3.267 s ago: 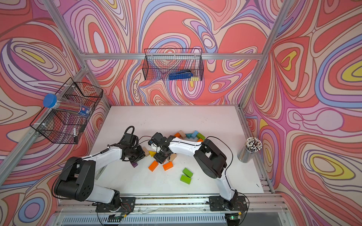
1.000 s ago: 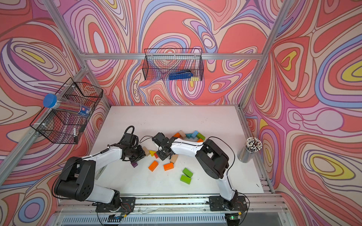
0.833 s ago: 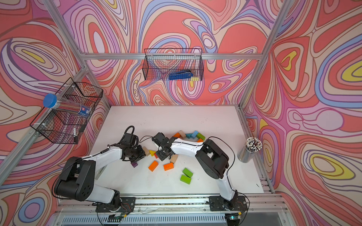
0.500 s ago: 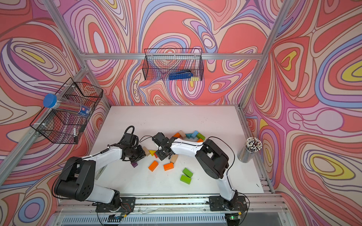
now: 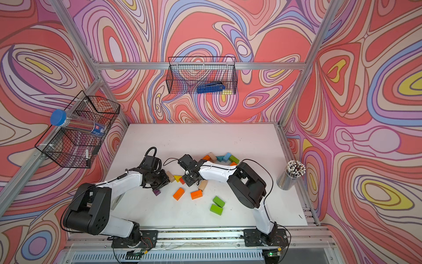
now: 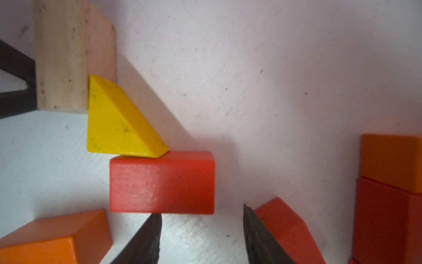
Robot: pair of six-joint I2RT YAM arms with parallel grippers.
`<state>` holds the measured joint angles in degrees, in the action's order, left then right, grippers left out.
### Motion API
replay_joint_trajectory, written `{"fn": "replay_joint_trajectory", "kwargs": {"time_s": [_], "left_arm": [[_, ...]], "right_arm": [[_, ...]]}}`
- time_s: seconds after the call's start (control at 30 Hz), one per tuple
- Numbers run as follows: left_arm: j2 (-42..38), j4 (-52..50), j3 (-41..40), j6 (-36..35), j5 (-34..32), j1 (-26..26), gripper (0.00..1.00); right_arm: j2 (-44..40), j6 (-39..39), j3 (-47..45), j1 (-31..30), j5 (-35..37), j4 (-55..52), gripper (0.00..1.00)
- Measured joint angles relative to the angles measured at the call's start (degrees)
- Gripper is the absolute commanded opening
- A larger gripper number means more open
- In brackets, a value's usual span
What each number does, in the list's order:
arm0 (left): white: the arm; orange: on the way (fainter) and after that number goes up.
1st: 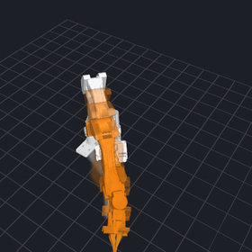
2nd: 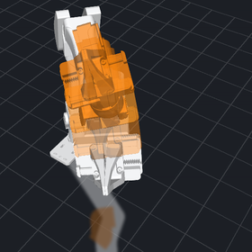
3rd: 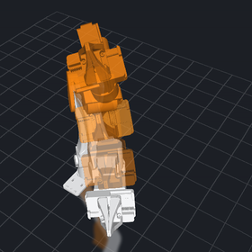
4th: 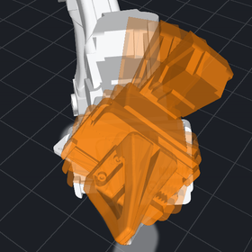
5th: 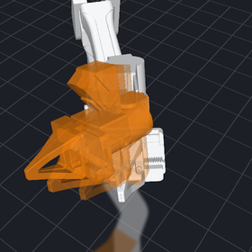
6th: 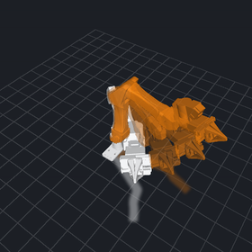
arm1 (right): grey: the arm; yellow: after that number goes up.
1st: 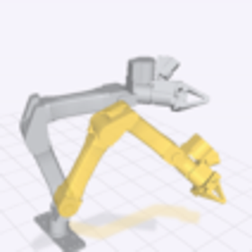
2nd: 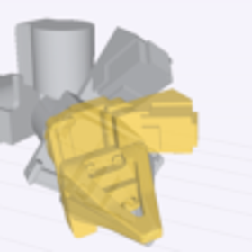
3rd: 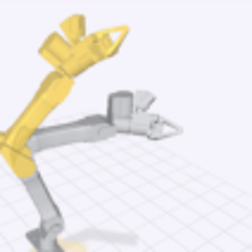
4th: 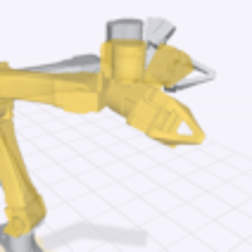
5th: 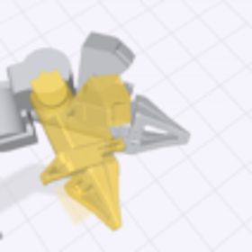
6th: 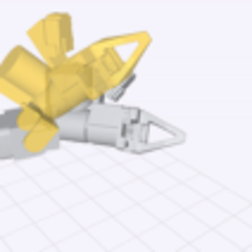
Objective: Assemble a heart with building blocks
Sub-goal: Assemble the building block at the center of the board.
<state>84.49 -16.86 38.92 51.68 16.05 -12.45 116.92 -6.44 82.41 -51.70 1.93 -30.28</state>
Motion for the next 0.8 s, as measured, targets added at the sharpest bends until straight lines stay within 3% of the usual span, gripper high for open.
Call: {"fn": "replay_joint_trajectory", "kwargs": {"time_s": [0.2,0.8], "left_arm": [[0.0,-0.1,0.0,0.0,-0.2,0.0,0.19],[-1.2,-2.0,0.4,-0.1,-1.5,0.0,0.3]], "right_arm": [[-0.1,0.4,-0.2,0.0,-4.6,1.0,0.74],[0.1,-2.6,1.3,0.0,-4.9,1.9,0.73]]}}
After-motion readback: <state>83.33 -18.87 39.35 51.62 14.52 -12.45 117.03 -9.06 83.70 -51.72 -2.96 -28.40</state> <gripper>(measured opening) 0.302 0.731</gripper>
